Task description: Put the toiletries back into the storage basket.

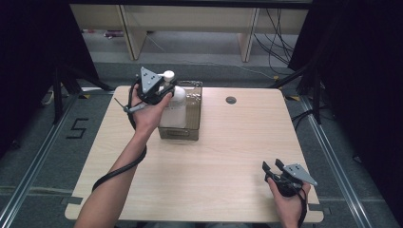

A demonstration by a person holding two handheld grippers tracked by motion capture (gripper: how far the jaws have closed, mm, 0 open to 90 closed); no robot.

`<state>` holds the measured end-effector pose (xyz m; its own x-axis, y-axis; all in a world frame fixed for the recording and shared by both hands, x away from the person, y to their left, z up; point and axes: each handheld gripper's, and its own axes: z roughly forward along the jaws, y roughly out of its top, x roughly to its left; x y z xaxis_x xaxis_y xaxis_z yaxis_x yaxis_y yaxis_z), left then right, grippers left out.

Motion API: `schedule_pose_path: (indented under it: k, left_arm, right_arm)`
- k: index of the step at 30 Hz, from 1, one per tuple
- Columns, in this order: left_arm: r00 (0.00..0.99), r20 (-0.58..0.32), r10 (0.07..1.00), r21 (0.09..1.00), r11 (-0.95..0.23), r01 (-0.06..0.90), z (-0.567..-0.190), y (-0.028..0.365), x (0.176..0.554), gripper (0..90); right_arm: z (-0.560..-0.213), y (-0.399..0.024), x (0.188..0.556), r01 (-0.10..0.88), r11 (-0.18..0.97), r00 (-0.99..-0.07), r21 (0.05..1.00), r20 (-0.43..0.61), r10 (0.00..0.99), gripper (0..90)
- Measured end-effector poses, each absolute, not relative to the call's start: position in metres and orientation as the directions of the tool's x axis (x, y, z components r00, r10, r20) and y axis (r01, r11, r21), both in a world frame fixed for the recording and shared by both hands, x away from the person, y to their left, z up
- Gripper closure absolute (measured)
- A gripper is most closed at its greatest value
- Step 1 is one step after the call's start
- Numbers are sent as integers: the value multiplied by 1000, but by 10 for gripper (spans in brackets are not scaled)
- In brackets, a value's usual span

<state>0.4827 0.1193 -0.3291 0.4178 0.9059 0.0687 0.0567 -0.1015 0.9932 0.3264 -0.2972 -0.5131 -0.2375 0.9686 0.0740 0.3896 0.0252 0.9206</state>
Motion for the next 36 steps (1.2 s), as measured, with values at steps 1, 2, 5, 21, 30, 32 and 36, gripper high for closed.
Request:
schedule_pose_path:
  k: [1, 2, 5, 21, 30, 32, 36]
  left_arm:
    - [418, 66, 906, 993, -99, 59, -330, 119, 482, 593]
    - [417, 70, 906, 993, -104, 59, -331, 119, 482, 593]
    - [419, 65, 906, 993, -99, 60, -333, 119, 482, 594]
    - [420, 56, 906, 992, -97, 76, -346, 119, 480, 593]
    - [421, 55, 905, 992, -99, 83, -351, 119, 479, 593]
    - [422, 53, 905, 992, -98, 84, -353, 120, 479, 593]
    - [422, 51, 905, 991, -98, 91, -356, 120, 478, 593]
  right_arm:
    - [-513, -297, 326, 389, 24, -237, 921, 75, 969, 452]
    - [-513, -297, 326, 389, 24, -237, 921, 75, 969, 452]
    - [-513, -297, 326, 386, 23, -233, 922, 74, 970, 453]
    - [-513, -297, 326, 389, 27, -236, 921, 71, 969, 452]
    - [-513, -297, 326, 389, 26, -233, 921, 72, 970, 452]
    - [-513, -297, 326, 389, 25, -232, 921, 72, 970, 452]
    - [-513, -297, 326, 390, 24, -233, 921, 73, 970, 452]
